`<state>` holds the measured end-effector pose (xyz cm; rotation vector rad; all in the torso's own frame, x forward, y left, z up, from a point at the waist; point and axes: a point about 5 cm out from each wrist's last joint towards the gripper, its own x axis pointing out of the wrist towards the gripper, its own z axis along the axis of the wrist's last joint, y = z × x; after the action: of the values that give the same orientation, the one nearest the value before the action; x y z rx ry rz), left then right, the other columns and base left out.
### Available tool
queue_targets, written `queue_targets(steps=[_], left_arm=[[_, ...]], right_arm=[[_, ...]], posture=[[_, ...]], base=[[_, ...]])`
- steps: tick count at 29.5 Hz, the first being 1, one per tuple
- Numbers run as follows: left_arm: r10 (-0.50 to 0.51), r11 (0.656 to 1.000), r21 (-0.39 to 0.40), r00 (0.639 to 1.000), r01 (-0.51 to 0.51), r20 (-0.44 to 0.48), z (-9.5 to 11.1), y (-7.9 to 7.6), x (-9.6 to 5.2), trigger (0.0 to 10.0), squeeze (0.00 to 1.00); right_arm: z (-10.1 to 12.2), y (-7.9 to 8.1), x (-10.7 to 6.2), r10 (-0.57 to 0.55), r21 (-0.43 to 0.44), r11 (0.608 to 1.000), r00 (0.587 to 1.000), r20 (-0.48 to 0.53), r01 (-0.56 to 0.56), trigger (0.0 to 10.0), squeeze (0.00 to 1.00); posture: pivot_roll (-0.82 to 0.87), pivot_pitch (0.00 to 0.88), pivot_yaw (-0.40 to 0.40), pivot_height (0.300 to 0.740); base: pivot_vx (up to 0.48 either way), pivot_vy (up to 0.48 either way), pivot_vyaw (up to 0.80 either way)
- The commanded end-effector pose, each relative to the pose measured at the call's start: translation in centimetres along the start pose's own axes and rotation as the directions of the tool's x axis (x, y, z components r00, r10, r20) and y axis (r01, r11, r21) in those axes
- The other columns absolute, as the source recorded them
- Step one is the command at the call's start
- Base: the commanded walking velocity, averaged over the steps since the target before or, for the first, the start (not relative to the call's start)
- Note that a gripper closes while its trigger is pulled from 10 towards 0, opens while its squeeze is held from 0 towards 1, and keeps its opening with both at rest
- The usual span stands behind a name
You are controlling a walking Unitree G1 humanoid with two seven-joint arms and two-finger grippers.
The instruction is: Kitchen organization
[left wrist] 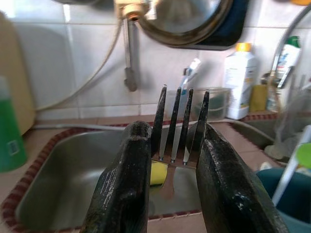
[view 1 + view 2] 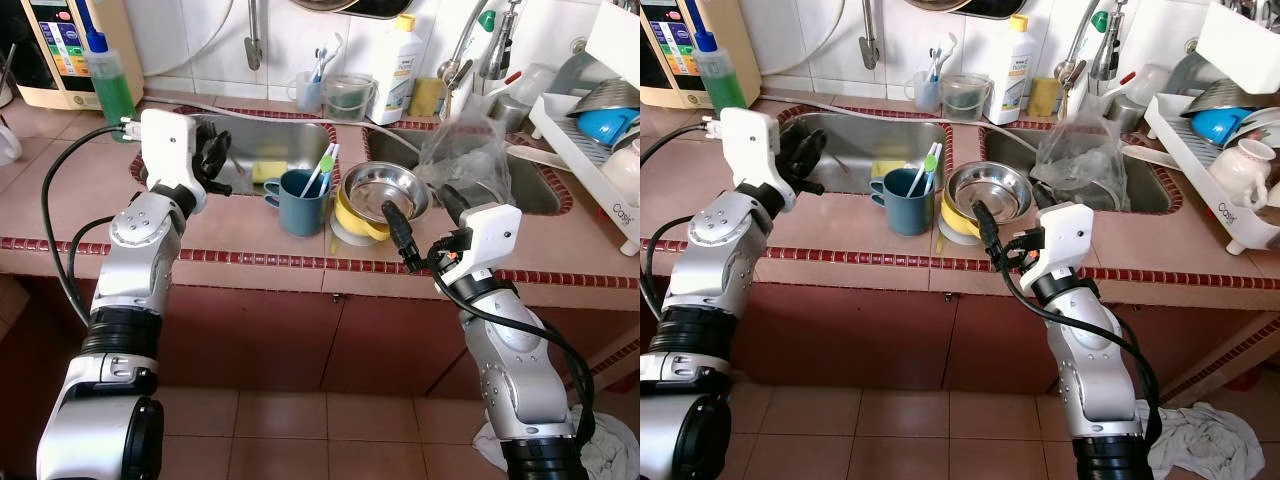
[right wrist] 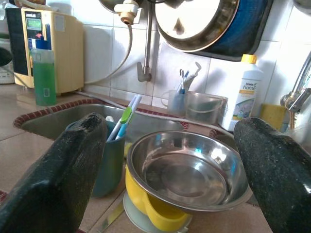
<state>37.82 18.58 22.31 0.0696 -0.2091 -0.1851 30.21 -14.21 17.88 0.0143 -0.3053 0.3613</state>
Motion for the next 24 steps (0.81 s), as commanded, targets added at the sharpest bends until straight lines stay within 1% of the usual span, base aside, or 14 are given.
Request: queue_targets(steps=[1,3,6,16,24], left_arm=[[0.005,1.0,0.002,1.0,-0.005,0.009,0.2,-0.1,-0.1,10.0,0.0],[0.02,1.0,0.0,1.0,-0.02,0.007,0.1,0.2,-0.2,10.0,0.0],[0.045,0.999,-0.018,0.999,-0.045,0.013,0.2,0.6,-0.3,10.0,0.0],[0.032,0.999,-0.026,0.999,-0.032,0.018,0.2,0.1,-0.2,10.0,0.0],[0.03,0.999,-0.032,0.999,-0.029,0.025,0.4,0.1,-0.1,10.0,0.0]], right_arm=[[0.3,-0.4,0.0,-0.007,-0.003,1.0,1.0,0.009,0.007,10.0,0.0],[0.3,-0.1,0.0,0.012,-0.007,1.0,1.0,0.011,-0.012,10.0,0.0],[0.6,0.0,0.0,0.011,-0.014,1.0,1.0,0.021,-0.011,10.0,0.0],[1.4,0.0,0.3,0.017,-0.017,1.0,0.999,0.045,-0.016,10.0,0.0],[1.4,0.1,0.3,0.029,-0.014,0.999,0.999,0.044,-0.029,10.0,0.0]], posture=[[0.0,0.0,-0.072,0.74],[0.0,0.0,-0.074,0.74],[0.0,0.0,-0.075,0.74],[0.0,0.0,-0.075,0.74],[0.0,0.0,-0.079,0.74]], base=[[0.0,0.0,0.0],[0.0,0.0,0.0],[0.0,0.0,0.0],[0.0,0.0,0.0],[0.257,0.0,0.0]])
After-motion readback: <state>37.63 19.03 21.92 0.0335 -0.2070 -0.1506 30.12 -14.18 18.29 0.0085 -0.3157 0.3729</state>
